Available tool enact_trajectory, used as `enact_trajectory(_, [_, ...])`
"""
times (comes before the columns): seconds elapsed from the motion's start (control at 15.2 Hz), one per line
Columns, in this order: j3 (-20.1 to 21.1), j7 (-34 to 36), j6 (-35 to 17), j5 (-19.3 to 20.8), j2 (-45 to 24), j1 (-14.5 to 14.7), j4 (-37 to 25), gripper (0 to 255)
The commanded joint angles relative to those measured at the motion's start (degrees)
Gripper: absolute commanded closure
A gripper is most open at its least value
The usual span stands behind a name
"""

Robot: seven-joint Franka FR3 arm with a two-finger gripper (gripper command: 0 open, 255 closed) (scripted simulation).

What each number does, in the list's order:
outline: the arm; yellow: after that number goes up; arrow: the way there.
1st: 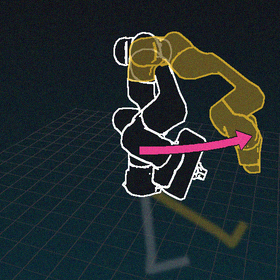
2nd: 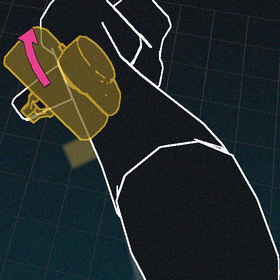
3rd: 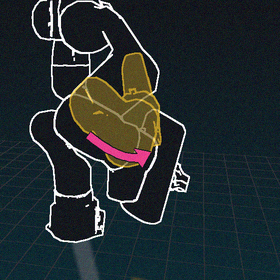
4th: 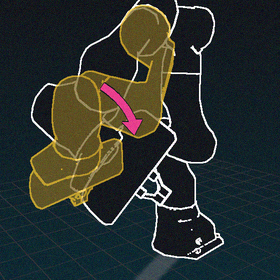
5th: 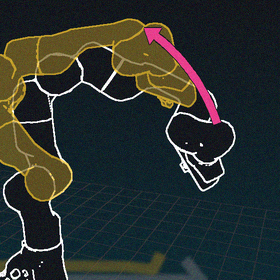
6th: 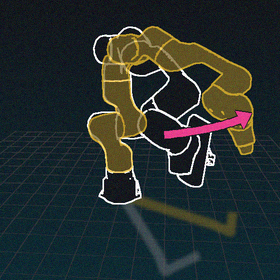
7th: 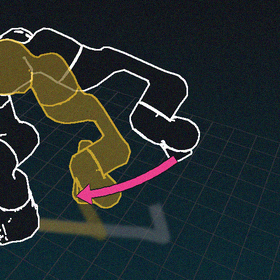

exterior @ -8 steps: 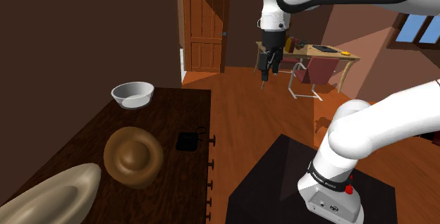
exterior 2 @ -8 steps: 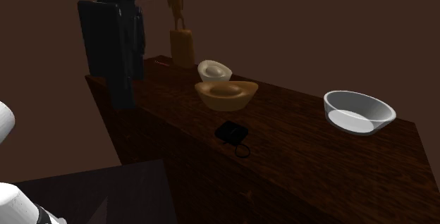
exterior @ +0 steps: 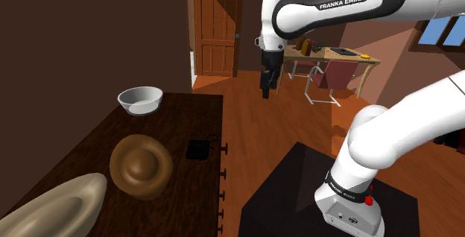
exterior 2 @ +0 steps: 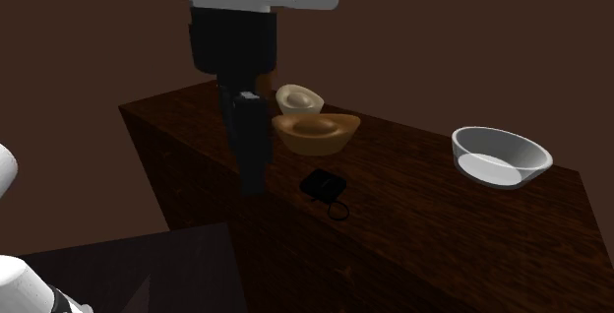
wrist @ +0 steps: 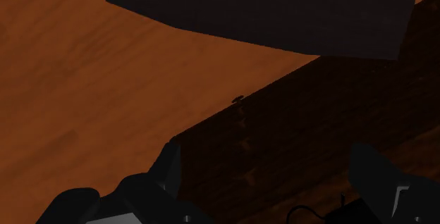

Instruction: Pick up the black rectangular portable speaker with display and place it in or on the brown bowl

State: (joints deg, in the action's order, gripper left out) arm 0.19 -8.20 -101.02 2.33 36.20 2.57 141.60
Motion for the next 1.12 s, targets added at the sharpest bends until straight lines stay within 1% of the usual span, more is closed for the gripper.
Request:
enact_trajectory(0.0, [-0.2, -2.3, -4.6, 0.0, -3.0, 1.0, 1.0, 0])
enact_trajectory(0.53, [-0.8, -11.6, -21.4, -0.4, -17.4, 4.6, 1.5, 0])
enact_trajectory(1.06, [0.1, -20.9, -35.5, -1.7, -33.8, 7.8, -2.5, 0])
